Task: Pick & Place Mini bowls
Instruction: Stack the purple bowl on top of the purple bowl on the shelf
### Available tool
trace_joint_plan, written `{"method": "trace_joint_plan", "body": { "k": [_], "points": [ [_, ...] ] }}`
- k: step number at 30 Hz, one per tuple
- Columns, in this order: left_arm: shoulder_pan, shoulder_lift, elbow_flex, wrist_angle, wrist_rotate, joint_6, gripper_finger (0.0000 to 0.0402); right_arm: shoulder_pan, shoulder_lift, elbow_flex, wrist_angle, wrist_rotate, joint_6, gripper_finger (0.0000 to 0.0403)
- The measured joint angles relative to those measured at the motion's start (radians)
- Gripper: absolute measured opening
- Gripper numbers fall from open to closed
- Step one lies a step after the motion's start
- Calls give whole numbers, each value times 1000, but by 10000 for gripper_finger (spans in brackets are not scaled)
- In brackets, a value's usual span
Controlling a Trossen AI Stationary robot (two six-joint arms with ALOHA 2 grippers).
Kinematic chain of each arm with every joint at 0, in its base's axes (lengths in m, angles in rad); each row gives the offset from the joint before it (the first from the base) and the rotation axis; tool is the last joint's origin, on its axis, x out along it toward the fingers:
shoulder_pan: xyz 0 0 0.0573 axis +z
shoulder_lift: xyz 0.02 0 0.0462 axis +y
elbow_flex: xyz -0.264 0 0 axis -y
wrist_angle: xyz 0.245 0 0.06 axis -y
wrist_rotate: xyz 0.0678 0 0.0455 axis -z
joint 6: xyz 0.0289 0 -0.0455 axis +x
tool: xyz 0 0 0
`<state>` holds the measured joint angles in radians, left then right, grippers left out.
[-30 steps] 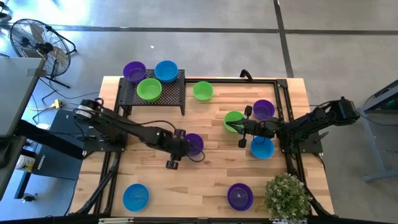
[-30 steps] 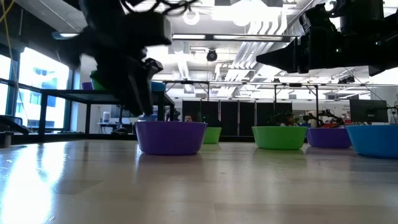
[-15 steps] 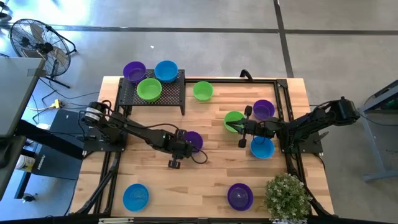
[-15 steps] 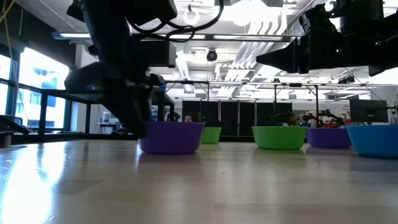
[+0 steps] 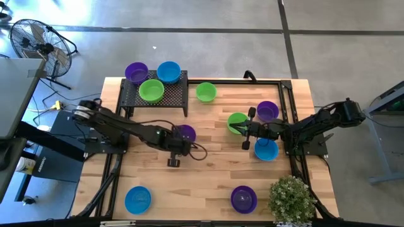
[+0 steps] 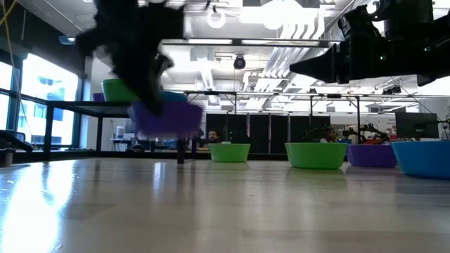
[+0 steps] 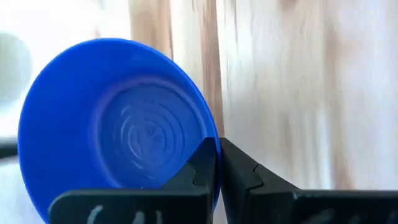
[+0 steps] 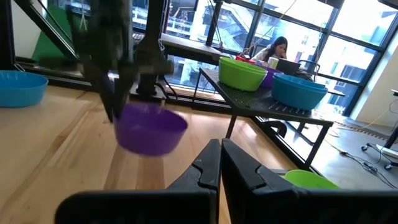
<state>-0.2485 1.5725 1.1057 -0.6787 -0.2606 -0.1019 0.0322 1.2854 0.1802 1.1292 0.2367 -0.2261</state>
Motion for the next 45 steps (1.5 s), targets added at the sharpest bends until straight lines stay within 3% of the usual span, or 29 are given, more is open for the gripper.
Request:
{"method": "trace_joint_plan", "body": {
  "k": [12,24,35,45],
  "points": [
    [1,-195,205,-351,-54,-80,2,0,3,1,-12,14,-2,1],
    [144,-296,263,-467,-83,-87,1,0,4,2,-12,19,0,2],
    [440,-342,270,-491,6,-20,1,0,4,2,-18,22,0,1],
    [790,-305,485,-657,37,88,1,0,4,2,-23,23,-1,1]
  ]
}}
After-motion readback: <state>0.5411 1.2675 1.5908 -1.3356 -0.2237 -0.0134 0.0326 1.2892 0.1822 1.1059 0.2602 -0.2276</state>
